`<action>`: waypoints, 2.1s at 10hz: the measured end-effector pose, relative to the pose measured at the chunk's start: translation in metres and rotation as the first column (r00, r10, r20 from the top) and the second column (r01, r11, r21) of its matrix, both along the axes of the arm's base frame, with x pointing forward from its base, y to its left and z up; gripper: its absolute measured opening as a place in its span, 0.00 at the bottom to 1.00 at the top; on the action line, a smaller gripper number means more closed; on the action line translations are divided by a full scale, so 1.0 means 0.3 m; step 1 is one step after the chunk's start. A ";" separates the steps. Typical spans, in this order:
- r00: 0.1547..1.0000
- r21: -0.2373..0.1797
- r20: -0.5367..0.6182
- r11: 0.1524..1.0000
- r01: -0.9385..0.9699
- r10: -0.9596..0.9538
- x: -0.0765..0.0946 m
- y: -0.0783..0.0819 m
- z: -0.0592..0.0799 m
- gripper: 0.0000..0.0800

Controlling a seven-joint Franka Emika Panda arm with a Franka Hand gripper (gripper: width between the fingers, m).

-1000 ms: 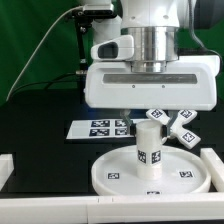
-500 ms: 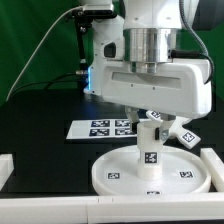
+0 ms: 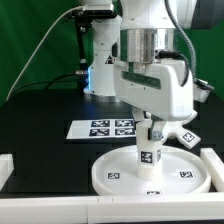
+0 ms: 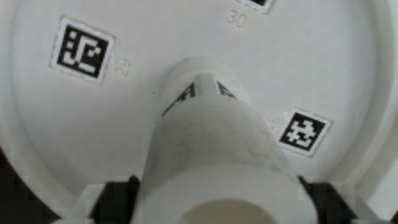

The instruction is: Assemble round table

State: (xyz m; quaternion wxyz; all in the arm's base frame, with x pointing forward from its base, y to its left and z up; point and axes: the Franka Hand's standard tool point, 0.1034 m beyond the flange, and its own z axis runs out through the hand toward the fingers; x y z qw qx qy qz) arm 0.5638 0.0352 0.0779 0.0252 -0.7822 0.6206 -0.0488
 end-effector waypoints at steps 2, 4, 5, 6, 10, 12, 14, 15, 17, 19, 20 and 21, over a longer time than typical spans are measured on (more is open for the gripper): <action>0.950 0.071 0.016 0.948 0.309 -0.311 -0.011 0.009 -0.002 0.51; 0.857 0.132 0.002 0.850 0.510 -0.515 -0.011 0.015 -0.001 0.51; 0.810 0.152 -0.002 0.800 0.581 -0.587 -0.013 0.012 -0.003 0.51; 0.782 0.161 -0.010 0.771 0.616 -0.623 -0.013 0.011 -0.003 0.51; 0.939 0.132 0.022 0.932 0.336 -0.342 0.005 0.004 0.010 0.77; 0.996 0.095 0.048 0.993 0.076 -0.081 0.003 0.006 0.008 0.80; 0.998 0.068 0.061 0.998 -0.012 0.008 -0.015 0.020 0.001 0.81; 0.995 0.054 0.066 0.995 -0.084 0.080 -0.013 0.013 0.002 0.81; 0.929 -0.010 0.058 0.931 -0.366 0.366 -0.006 0.012 0.005 0.81; 0.782 -0.040 0.025 0.782 -0.622 0.623 -0.009 0.037 0.003 0.81; 0.726 -0.039 0.004 0.725 -0.687 0.688 -0.019 0.043 0.001 0.81; 0.691 -0.052 -0.002 0.690 -0.722 0.723 -0.016 0.035 0.001 0.81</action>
Offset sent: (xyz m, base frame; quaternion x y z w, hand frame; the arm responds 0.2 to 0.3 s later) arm -0.0033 0.0128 0.0003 0.0401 -0.0271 0.3610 0.9313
